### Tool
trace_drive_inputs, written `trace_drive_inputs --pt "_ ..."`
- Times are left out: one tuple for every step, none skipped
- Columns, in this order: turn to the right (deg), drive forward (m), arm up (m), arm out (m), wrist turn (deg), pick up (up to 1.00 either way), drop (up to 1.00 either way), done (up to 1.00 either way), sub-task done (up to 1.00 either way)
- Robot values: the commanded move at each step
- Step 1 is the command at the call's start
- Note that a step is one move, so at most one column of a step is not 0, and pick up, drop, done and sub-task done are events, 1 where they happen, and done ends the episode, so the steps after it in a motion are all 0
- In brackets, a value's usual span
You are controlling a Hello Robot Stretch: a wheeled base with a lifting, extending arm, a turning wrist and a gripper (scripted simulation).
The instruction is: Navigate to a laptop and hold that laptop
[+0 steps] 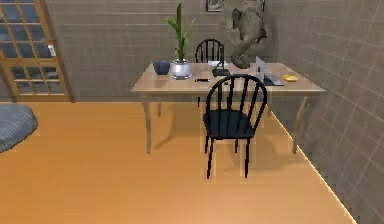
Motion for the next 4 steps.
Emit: trace_drive_inputs --pt "33.0 0.00 0.00 0.00 0.0 0.00 0.00 0.00 0.00" --pt "0.0 1.00 0.00 0.00 0.0 0.00 0.00 0.00 0.00" --pt "-45.0 0.00 0.00 0.00 0.0 0.00 0.00 0.00 0.00" --pt "-45.0 0.00 0.00 0.00 0.0 0.00 0.00 0.00 0.00"
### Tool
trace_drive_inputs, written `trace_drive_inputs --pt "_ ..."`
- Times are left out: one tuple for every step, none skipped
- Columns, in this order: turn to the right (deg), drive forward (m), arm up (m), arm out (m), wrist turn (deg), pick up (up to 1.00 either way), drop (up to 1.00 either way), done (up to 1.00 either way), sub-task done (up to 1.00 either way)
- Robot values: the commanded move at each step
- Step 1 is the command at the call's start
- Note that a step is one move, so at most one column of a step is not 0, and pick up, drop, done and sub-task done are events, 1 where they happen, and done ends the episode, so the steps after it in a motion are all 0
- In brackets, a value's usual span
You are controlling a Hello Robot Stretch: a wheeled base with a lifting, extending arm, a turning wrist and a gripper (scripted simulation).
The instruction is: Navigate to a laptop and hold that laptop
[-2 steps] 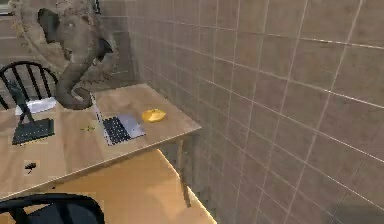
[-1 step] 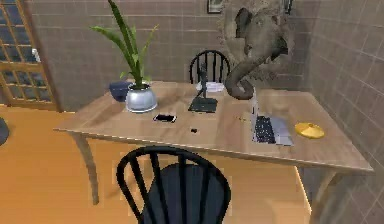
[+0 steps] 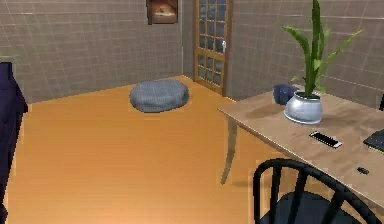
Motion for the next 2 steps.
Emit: trace_drive_inputs --pt "-18.0 0.00 0.00 0.00 0.0 0.00 0.00 0.00 0.00" --pt "45.0 0.00 0.00 0.00 0.0 0.00 0.00 0.00 0.00"
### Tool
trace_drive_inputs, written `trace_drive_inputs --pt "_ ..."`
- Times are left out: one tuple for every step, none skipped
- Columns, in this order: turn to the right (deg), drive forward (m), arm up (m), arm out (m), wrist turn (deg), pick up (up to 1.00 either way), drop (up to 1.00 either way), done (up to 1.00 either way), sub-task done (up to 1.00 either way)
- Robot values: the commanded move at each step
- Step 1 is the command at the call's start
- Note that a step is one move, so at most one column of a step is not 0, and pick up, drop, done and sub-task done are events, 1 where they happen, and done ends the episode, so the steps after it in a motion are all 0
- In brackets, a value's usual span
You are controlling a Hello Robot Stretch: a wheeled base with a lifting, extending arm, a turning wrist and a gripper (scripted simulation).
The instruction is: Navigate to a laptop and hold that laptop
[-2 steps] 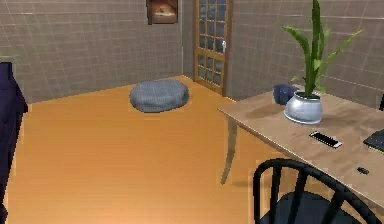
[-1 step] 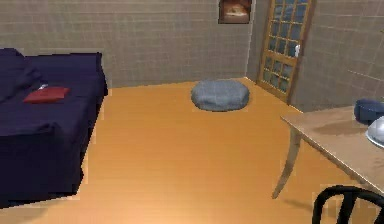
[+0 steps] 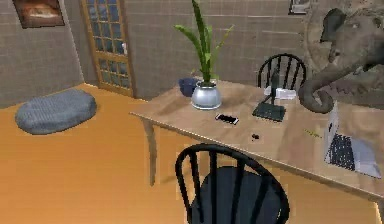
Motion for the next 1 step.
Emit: trace_drive_inputs --pt "45.0 0.00 0.00 0.00 0.0 0.00 0.00 0.00 0.00"
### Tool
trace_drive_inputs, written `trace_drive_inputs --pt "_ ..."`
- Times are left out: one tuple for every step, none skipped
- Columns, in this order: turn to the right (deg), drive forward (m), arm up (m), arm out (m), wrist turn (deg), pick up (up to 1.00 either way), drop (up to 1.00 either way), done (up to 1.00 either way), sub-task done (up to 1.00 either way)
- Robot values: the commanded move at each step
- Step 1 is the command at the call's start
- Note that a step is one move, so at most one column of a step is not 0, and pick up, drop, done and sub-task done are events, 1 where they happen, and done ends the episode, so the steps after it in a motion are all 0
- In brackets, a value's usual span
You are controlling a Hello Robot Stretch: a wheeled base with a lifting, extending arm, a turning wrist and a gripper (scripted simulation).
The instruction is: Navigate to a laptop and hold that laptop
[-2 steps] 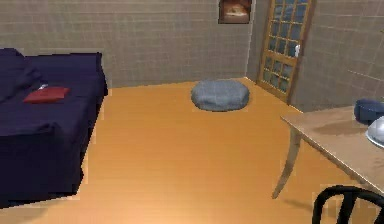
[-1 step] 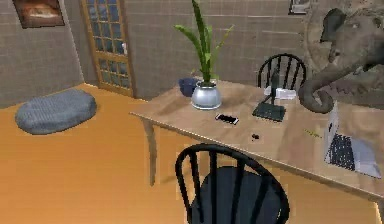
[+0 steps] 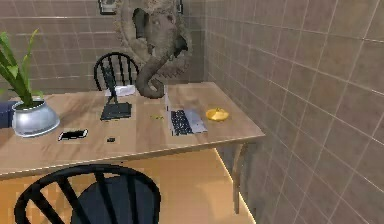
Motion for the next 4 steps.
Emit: trace_drive_inputs --pt "18.0 0.00 0.00 0.00 0.0 0.00 0.00 0.00 0.00" --pt "0.0 0.65 0.00 0.00 0.0 0.00 0.00 0.00 0.00" --pt "-45.0 0.00 0.00 0.00 0.0 0.00 0.00 0.00 0.00" --pt "-45.0 0.00 0.00 0.00 0.0 0.00 0.00 0.00 0.00"
